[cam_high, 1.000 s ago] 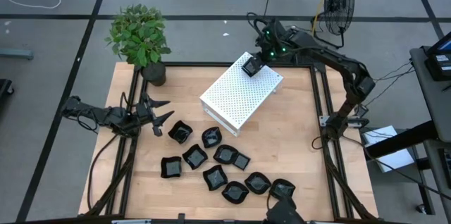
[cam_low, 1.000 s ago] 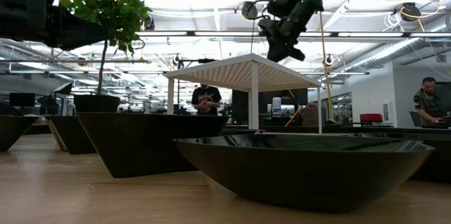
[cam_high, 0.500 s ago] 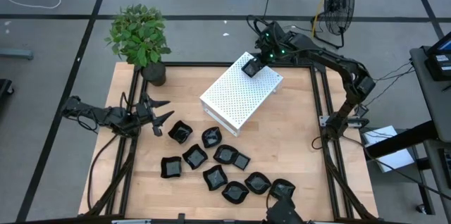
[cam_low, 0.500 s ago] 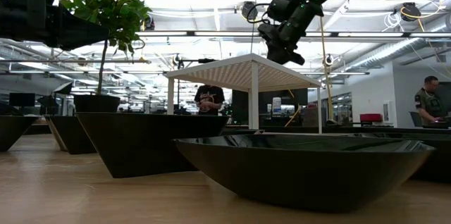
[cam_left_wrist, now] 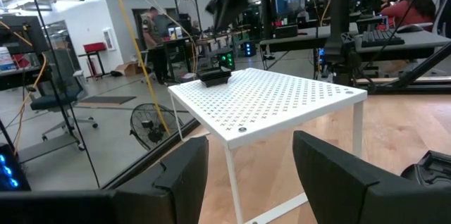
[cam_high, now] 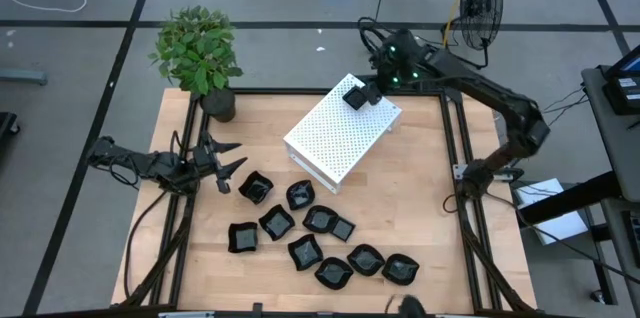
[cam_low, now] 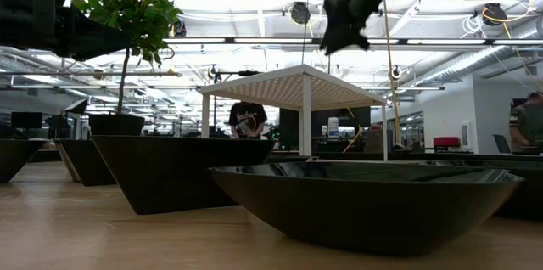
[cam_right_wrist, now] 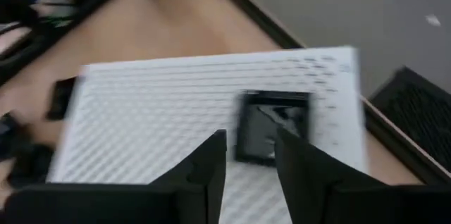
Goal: Pick & Place Mini shaped plates
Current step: Stack the black square plate on top of the black square plate on the shelf
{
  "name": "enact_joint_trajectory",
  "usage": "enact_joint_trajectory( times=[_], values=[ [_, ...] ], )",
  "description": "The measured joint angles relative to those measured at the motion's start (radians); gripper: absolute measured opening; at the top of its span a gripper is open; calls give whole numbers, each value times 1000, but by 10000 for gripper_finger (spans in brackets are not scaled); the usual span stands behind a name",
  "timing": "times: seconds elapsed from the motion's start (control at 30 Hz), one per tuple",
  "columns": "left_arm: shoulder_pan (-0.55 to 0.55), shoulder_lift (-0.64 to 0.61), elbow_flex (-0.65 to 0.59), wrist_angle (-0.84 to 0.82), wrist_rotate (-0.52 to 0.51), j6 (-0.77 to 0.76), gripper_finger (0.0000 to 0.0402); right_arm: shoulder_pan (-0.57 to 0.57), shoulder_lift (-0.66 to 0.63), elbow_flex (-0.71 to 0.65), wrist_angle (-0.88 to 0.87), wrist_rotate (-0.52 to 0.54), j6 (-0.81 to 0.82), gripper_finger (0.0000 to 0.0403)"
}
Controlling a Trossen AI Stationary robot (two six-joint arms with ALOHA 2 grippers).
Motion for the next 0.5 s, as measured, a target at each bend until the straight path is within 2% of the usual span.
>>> enact_joint_trajectory(
  times=[0.13,0.23,0.43,0.5],
  values=[
    [0,0,0,0,0,0,212,139,-82,-17,-17,0,6,113],
    [0,0,0,0,0,0,212,301,-147,-82,54,-3,31,114],
    [0,0,0,0,0,0,212,679,-252,-327,396,6,107,114],
    [0,0,0,0,0,0,212,794,-255,-385,497,58,143,114]
  ],
)
